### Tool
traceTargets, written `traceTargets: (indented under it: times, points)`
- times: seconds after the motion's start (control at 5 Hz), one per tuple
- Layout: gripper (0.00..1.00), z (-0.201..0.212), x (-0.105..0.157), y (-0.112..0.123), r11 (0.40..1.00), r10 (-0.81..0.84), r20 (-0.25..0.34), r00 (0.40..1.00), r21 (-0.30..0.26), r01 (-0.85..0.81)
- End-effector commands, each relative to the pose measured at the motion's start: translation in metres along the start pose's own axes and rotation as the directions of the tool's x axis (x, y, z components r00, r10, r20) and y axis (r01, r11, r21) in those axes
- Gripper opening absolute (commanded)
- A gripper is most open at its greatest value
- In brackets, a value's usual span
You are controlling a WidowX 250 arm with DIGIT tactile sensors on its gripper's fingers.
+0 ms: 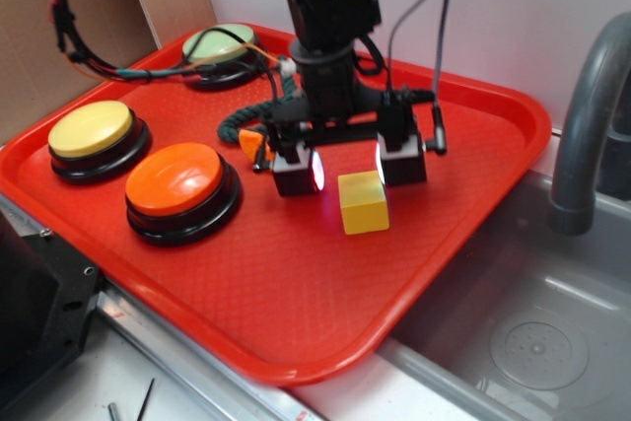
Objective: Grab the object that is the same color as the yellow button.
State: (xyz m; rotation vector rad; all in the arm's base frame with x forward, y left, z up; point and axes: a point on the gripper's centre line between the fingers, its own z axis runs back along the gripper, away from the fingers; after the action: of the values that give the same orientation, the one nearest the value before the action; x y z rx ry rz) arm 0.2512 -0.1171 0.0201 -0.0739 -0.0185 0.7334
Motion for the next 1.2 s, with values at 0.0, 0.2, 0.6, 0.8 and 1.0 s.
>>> traceTargets:
  times: [0.0,0.2,0.6,0.8,1.0]
  points:
    - [1.00,0.008,-0.007,-0.025,0.997,-0.081,-0.020,0.997,-0.003,0.081]
    - [1.00,0.015,-0.015,-0.024,0.997,-0.083,-0.019,0.996,-0.007,0.083]
    - [1.00,0.052,-0.015,-0.024,0.986,-0.158,0.073,0.985,-0.042,0.162]
    - [1.00,0.047,-0.022,-0.028,0.985,-0.165,0.055,0.985,-0.033,0.167]
    - [1.00,0.034,-0.033,-0.030,0.986,-0.158,0.006,0.987,-0.056,0.159]
